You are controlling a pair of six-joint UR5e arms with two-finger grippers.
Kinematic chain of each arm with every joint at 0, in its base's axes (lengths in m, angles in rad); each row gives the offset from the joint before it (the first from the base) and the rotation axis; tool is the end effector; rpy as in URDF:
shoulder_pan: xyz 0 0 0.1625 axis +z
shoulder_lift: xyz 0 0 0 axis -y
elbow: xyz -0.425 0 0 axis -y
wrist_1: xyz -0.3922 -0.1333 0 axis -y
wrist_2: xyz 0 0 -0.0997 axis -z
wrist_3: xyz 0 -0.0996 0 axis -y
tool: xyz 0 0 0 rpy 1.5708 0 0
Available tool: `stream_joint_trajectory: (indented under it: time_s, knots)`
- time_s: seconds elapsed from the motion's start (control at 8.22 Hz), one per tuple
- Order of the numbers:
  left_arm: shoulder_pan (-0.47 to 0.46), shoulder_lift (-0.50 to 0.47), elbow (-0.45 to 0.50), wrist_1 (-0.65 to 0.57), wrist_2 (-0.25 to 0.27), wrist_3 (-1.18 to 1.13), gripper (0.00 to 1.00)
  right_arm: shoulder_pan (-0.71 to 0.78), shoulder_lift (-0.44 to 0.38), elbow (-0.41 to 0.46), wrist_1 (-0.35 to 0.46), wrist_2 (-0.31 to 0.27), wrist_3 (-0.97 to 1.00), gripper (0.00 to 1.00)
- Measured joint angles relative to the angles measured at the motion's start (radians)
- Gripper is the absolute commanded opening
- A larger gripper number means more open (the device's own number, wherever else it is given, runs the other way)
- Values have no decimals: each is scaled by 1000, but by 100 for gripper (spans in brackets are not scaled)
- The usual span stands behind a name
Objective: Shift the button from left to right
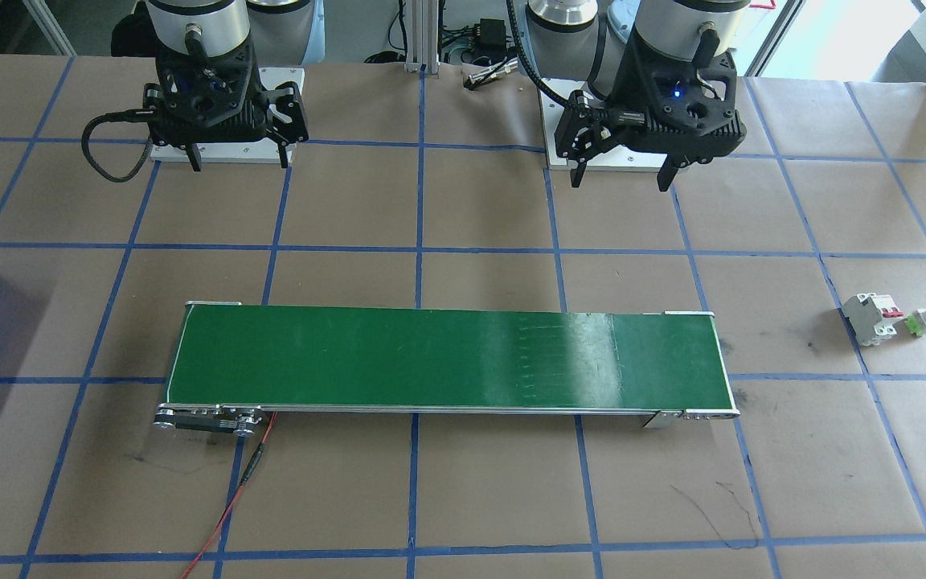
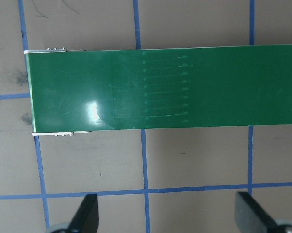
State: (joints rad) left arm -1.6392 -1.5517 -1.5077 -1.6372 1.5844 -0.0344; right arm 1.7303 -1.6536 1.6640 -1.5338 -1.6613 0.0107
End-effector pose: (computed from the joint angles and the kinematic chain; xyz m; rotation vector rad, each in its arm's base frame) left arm -0.1647 -0.4739 0.5216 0.0530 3.1283 -0.0258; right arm 0.1945 -0.4264 0.4782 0.2297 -3.0381 -0.0602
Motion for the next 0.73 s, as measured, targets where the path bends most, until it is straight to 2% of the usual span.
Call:
stream_joint_trajectory:
  time_s: [0.24, 0.73]
  knots:
    - [111, -14, 7, -7, -1, 0, 100, 0, 0, 0, 0, 0, 0, 100]
    - [550, -46, 10, -14, -3, 6, 100, 0, 0, 1, 1, 0, 0, 100]
